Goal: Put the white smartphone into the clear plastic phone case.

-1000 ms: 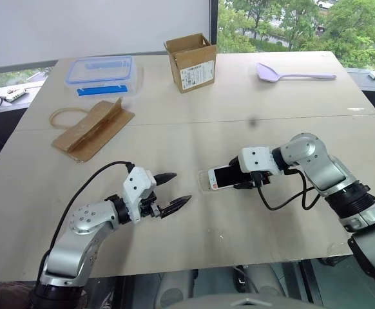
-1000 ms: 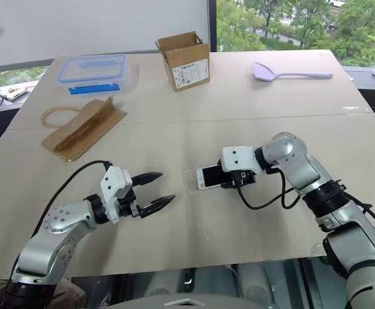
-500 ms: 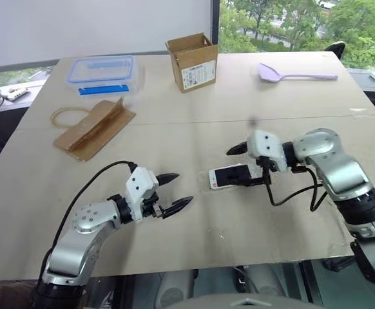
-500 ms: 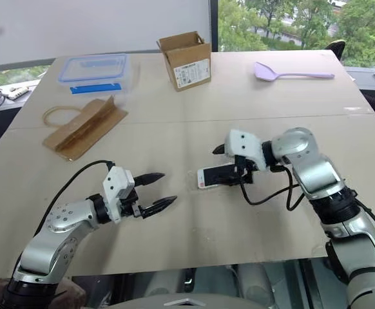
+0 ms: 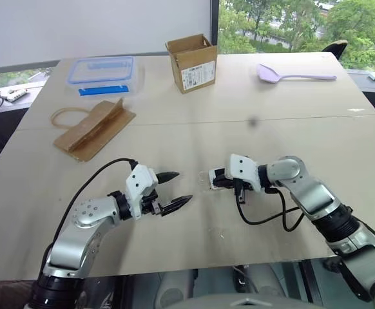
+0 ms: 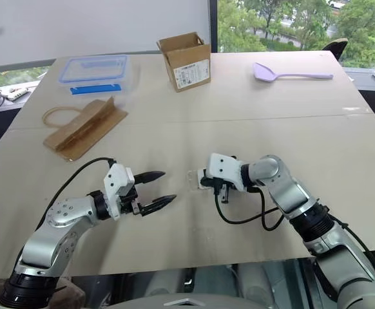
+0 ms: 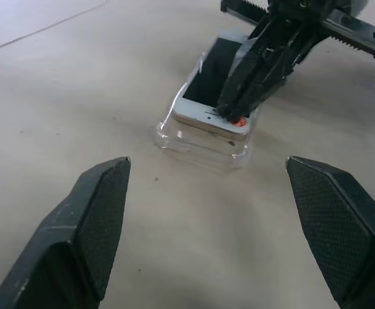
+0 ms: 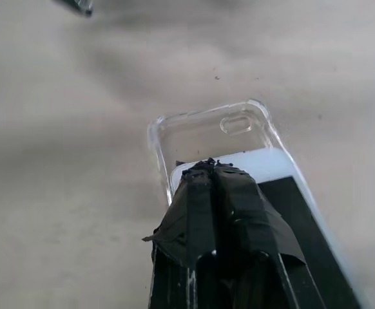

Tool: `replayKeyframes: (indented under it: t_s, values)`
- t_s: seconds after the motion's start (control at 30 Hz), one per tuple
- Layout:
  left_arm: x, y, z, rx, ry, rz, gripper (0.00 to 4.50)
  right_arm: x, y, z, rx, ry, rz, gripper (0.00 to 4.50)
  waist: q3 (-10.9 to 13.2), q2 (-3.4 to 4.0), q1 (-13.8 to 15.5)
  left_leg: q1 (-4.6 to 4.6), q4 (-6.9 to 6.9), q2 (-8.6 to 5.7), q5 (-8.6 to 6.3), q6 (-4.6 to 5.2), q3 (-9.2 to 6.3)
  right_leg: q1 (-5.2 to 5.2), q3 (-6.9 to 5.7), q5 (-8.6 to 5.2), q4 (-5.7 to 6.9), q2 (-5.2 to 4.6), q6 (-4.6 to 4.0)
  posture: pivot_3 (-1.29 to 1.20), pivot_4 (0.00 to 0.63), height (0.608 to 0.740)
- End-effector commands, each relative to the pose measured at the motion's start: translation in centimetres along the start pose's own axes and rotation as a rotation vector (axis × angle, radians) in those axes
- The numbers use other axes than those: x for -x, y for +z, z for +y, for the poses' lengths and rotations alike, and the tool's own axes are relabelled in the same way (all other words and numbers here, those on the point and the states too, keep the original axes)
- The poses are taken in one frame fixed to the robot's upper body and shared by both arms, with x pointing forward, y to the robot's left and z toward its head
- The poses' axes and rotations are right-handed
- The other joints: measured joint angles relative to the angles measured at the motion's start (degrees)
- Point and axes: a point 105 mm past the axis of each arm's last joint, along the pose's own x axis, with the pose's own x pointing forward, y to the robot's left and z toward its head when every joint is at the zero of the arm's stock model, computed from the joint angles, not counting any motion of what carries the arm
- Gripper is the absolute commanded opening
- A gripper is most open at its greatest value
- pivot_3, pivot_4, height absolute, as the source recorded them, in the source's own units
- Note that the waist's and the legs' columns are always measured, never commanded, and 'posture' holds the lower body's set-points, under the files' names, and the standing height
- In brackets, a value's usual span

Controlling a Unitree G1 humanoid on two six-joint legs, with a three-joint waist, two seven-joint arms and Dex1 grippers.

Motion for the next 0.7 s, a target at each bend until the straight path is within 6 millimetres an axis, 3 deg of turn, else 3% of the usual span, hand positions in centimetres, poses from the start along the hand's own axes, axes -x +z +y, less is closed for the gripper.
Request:
replayKeyframes:
  t_s: [0.03,0.1,0.23,0.33,0.37,0.43,0.53,0.6,0.63,0.7]
  values:
    - [-0.2,0.7,-0.3,-0.027,-0.014,-0.011,3.95,0.6,-2.4,0.3,-0.039,0.002,0.098,0.01,0.00,0.01,0.08,0.00,0.00,0.01,0.00,0.00,-0.01,0.00,-0.01,0.00,0.01,0.00,0.00,0.00,0.150,0.740]
    - [-0.5,0.8,-0.3,-0.023,-0.013,-0.011,3.95,1.3,-1.5,0.0,-0.019,-0.019,0.064,0.01,0.00,0.01,0.21,-0.01,0.03,0.02,0.00,0.00,-0.03,0.00,-0.01,0.00,0.03,0.00,0.00,0.00,0.150,0.740]
    - [-1.1,0.5,0.2,-0.016,0.014,0.006,3.95,3.8,3.2,-0.8,-0.115,-0.074,-0.158,0.01,0.07,-0.01,0.42,-0.16,0.14,0.01,0.00,0.00,-0.06,-0.02,-0.03,0.06,0.02,-0.07,-0.08,0.00,0.150,0.740]
    - [-1.4,0.5,0.4,-0.003,0.012,0.014,3.95,6.1,5.0,-1.4,-0.126,-0.137,-0.206,0.01,0.11,0.01,0.14,-0.17,0.12,0.01,0.00,0.00,-0.21,-0.05,0.02,0.13,0.02,-0.07,-0.19,0.00,0.150,0.740]
    - [-1.6,0.4,0.3,-0.002,0.003,0.023,3.41,7.1,5.4,-1.6,-0.124,-0.172,-0.205,0.00,0.11,0.01,0.08,-0.16,0.11,-0.01,0.00,0.00,-0.26,-0.05,-0.01,0.13,0.02,-0.05,-0.19,0.00,0.150,0.740]
    - [-1.9,0.1,0.3,-0.006,-0.005,0.046,2.77,8.6,5.5,-1.7,-0.122,-0.222,-0.187,0.00,0.12,0.01,0.13,-0.15,0.07,-0.01,0.00,0.00,-0.27,-0.05,-0.04,0.12,0.02,-0.03,-0.19,0.00,0.150,0.740]
    - [-2.1,-0.6,0.3,-0.010,-0.015,0.081,1.42,10.0,4.2,-2.2,-0.139,-0.309,-0.107,0.00,0.11,0.00,0.16,-0.16,0.03,-0.01,-0.01,-0.01,-0.13,-0.05,-0.09,0.02,-0.02,-0.03,-0.05,0.00,0.150,0.740]
    - [-2.3,-1.3,0.5,-0.025,-0.018,0.115,0.40,11.1,1.2,-3.1,-0.150,-0.405,0.024,0.00,0.12,0.00,0.24,-0.16,0.02,-0.01,-0.01,-0.01,-0.08,-0.05,-0.08,0.00,-0.02,-0.04,-0.03,0.00,0.150,0.740]
    - [-2.4,-1.8,0.7,-0.031,-0.017,0.134,0.15,11.5,-0.5,-3.3,-0.143,-0.436,0.101,0.00,0.12,0.00,0.25,-0.17,0.02,-0.02,0.00,0.00,-0.07,-0.05,-0.08,0.00,-0.04,-0.05,-0.02,0.00,0.150,0.740]
    - [-3.0,-2.4,1.1,-0.041,-0.011,0.158,0.15,11.7,-2.8,-3.4,-0.141,-0.458,0.194,0.00,0.12,-0.01,0.32,-0.16,0.03,-0.05,0.00,0.00,-0.02,-0.05,-0.05,-0.01,-0.06,-0.10,-0.02,0.00,0.150,0.740]
